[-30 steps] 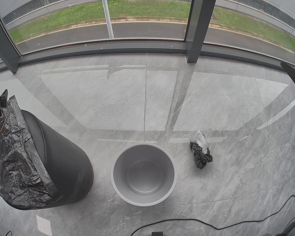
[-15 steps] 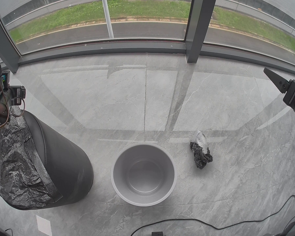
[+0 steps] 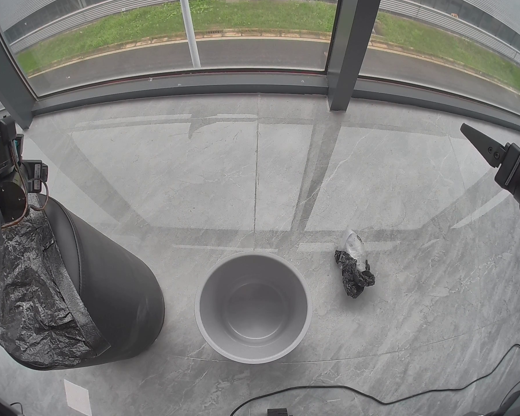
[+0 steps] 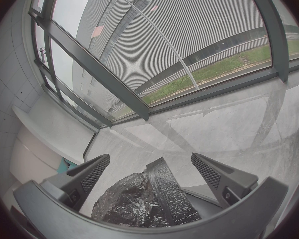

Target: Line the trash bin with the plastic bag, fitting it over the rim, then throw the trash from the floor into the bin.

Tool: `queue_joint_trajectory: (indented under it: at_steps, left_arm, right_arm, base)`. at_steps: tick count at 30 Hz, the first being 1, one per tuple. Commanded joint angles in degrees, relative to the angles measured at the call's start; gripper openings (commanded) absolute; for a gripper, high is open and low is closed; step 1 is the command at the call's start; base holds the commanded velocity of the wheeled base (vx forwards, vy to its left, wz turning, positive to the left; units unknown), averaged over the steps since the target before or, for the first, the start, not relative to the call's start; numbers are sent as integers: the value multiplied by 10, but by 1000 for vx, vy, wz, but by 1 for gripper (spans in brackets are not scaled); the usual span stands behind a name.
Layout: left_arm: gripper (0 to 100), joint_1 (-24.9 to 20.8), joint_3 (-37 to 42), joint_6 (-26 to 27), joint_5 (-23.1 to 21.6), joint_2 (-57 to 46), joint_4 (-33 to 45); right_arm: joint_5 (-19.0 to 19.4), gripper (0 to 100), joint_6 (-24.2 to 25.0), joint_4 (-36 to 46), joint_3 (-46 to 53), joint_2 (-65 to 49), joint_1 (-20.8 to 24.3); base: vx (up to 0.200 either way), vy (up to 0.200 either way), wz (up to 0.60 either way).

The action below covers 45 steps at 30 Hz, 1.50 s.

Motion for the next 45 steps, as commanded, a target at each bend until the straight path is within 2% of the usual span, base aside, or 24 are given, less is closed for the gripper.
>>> queue_joint_trajectory:
  at_steps: [1, 10, 20, 29, 45]
  left_arm:
    - [100, 1, 2, 0, 10, 5, 0]
    - [100, 1, 6, -4, 23, 10, -2]
    - [100, 2, 33, -5, 66, -6, -4]
    - [100, -4, 77, 0, 67, -33, -37]
    - [100, -4, 113, 3, 67, -70, -38]
  right_arm:
    - [0, 100, 1, 0, 1, 0, 0]
    - [0, 100, 1, 0, 1, 0, 0]
    - [0, 100, 1, 0, 1, 3, 0]
    - [1, 100, 1, 0, 1, 4, 0]
    - [0, 100, 1, 0, 1, 11, 0]
  base:
    - [0, 0, 0]
    - [0, 0, 0]
    - [0, 0, 0]
    - [0, 0, 0]
    - [0, 0, 0]
